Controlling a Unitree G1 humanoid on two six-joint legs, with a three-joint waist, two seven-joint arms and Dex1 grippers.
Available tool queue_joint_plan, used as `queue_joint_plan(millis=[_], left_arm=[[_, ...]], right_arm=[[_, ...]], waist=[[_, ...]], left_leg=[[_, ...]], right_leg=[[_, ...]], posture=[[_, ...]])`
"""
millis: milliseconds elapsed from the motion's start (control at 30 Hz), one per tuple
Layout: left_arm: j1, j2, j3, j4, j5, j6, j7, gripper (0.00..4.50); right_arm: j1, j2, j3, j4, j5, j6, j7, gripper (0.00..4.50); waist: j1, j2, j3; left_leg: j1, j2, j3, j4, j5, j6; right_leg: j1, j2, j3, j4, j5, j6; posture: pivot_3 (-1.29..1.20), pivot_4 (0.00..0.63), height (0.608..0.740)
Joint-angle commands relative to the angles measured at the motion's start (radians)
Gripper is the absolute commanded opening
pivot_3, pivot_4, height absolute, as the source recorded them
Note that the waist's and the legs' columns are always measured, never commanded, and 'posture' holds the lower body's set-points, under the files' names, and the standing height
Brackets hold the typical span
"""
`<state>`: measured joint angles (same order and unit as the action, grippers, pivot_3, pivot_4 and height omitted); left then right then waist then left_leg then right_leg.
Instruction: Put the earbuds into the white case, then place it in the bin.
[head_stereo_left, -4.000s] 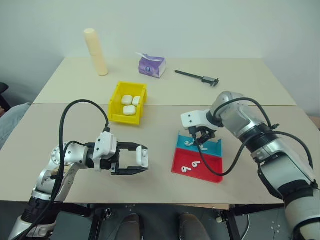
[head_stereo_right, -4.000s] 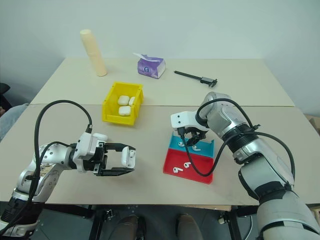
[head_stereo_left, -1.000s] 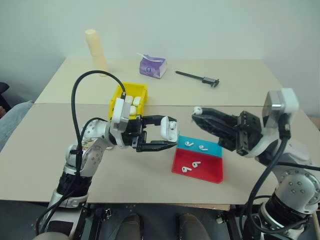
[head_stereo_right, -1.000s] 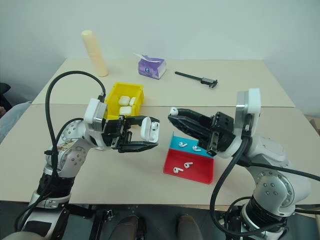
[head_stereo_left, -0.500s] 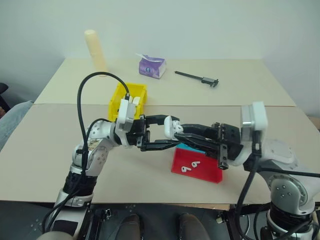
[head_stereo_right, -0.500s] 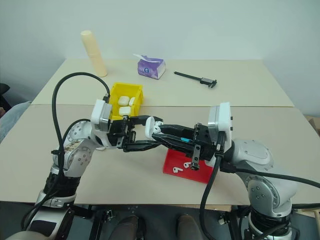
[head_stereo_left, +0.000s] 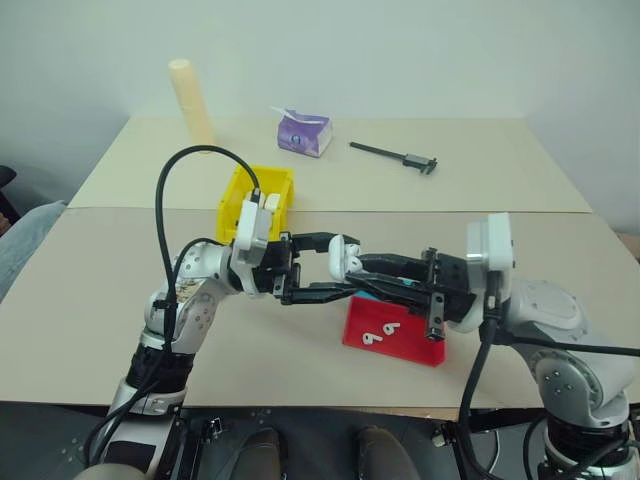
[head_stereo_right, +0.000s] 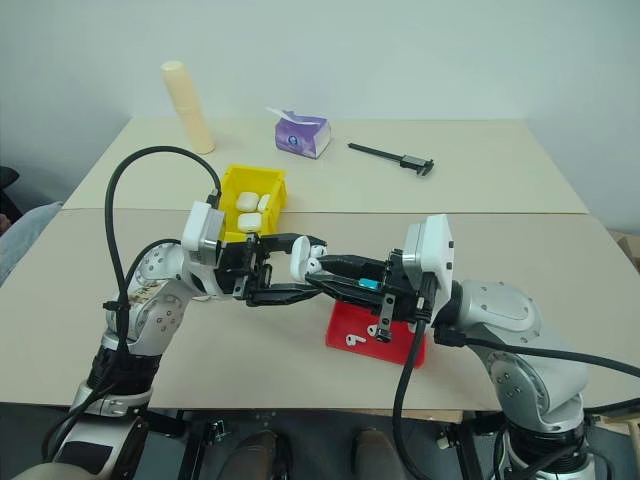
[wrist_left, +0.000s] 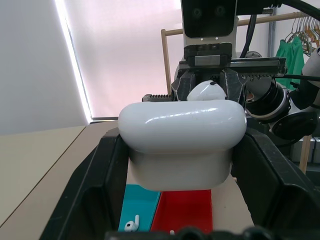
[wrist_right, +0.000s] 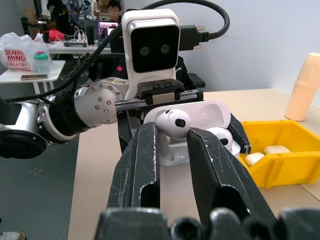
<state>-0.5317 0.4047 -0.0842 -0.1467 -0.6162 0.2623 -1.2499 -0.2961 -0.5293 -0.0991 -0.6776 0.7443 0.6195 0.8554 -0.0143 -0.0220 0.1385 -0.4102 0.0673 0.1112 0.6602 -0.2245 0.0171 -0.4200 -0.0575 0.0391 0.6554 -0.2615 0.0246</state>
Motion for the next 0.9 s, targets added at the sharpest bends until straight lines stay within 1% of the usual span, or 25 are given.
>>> queue_joint_plan(millis=[33, 67, 233, 400, 467, 533, 633, 733, 800, 900], left_arm=[[-0.001, 0.004, 0.006, -0.033, -0.001, -0.023, -0.002, 2.79], [0.000, 0.005, 0.006, -0.033, -0.001, -0.022, -0.004, 2.79], [-0.001, 0.011, 0.007, -0.026, 0.001, -0.022, -0.012, 2.79], [-0.016, 0.016, 0.002, 0.020, 0.032, -0.041, -0.026, 2.79], [-0.025, 0.008, -0.004, 0.044, 0.051, -0.046, -0.019, 2.79], [-0.036, -0.001, -0.017, 0.069, 0.073, -0.055, -0.011, 2.79], [-0.049, -0.016, -0.037, 0.091, 0.094, -0.063, -0.011, 2.79], [-0.062, -0.032, -0.049, 0.107, 0.111, -0.070, -0.005, 2.79], [-0.074, -0.041, -0.056, 0.118, 0.127, -0.076, 0.004, 2.79], [-0.089, -0.048, -0.068, 0.131, 0.158, -0.086, 0.019, 2.79]], right_arm=[[-0.002, -0.024, -0.005, -0.015, 0.017, -0.029, 0.005, 1.94], [-0.003, -0.031, -0.004, -0.014, 0.014, -0.029, 0.004, 2.23], [-0.001, -0.066, -0.011, -0.005, 0.015, -0.038, 0.014, 2.23], [-0.005, -0.110, -0.081, 0.024, 0.065, -0.052, 0.050, 2.23], [-0.053, -0.139, -0.107, 0.043, 0.102, -0.020, 0.038, 2.23], [-0.150, -0.179, -0.114, 0.071, 0.170, 0.056, 0.000, 2.23], [-0.300, -0.238, -0.057, 0.103, 0.189, 0.159, -0.042, 1.64], [-0.387, -0.255, 0.002, 0.107, 0.171, 0.203, -0.062, 0.63], [-0.434, -0.259, 0.053, 0.105, 0.144, 0.225, -0.069, 0.04], [-0.468, -0.270, 0.145, 0.083, 0.047, 0.199, -0.059, 0.04]], waist=[[0.000, 0.000, 0.000], [0.000, 0.000, 0.000], [0.000, 0.000, 0.000], [0.002, 0.000, 0.000], [0.001, 0.000, 0.000], [-0.001, 0.000, 0.000], [-0.001, 0.000, 0.000], [0.000, 0.000, 0.000], [0.000, 0.000, 0.000], [0.001, 0.000, 0.000]], left_leg=[[0.000, 0.000, 0.000, 0.000, 0.000, 0.000], [0.000, 0.000, 0.000, 0.000, 0.000, 0.000], [0.000, 0.000, 0.000, 0.000, 0.000, 0.000], [0.000, 0.000, 0.000, 0.000, 0.000, 0.000], [0.000, 0.000, 0.000, 0.000, 0.000, 0.000], [0.000, 0.000, 0.000, 0.000, 0.000, 0.000], [0.000, 0.000, 0.000, 0.000, 0.000, 0.000], [-0.001, 0.001, 0.000, -0.001, 0.000, 0.000], [-0.002, 0.000, 0.000, -0.001, 0.000, 0.001], [-0.004, 0.000, 0.000, 0.000, 0.000, 0.001]], right_leg=[[0.000, 0.000, 0.000, 0.000, 0.000, 0.000], [0.000, 0.000, 0.000, 0.000, 0.000, 0.000], [0.000, 0.000, 0.000, 0.000, 0.000, 0.000], [0.000, 0.000, 0.000, 0.000, 0.000, 0.000], [0.000, 0.000, 0.000, 0.000, 0.000, 0.000], [0.000, 0.000, 0.000, 0.000, 0.000, 0.000], [0.000, 0.000, 0.001, 0.000, 0.000, 0.000], [-0.001, 0.000, 0.000, -0.001, 0.000, 0.000], [-0.002, 0.000, 0.000, -0.002, 0.000, 0.000], [-0.003, -0.001, 0.000, -0.002, 0.000, 0.000]], posture=[[0.00, 0.150, 0.740], [0.00, 0.150, 0.740], [0.00, 0.150, 0.740], [0.00, 0.150, 0.740], [0.00, 0.150, 0.740], [0.00, 0.150, 0.740], [0.00, 0.150, 0.740], [0.00, 0.150, 0.740], [0.00, 0.150, 0.740], [0.00, 0.150, 0.740]])
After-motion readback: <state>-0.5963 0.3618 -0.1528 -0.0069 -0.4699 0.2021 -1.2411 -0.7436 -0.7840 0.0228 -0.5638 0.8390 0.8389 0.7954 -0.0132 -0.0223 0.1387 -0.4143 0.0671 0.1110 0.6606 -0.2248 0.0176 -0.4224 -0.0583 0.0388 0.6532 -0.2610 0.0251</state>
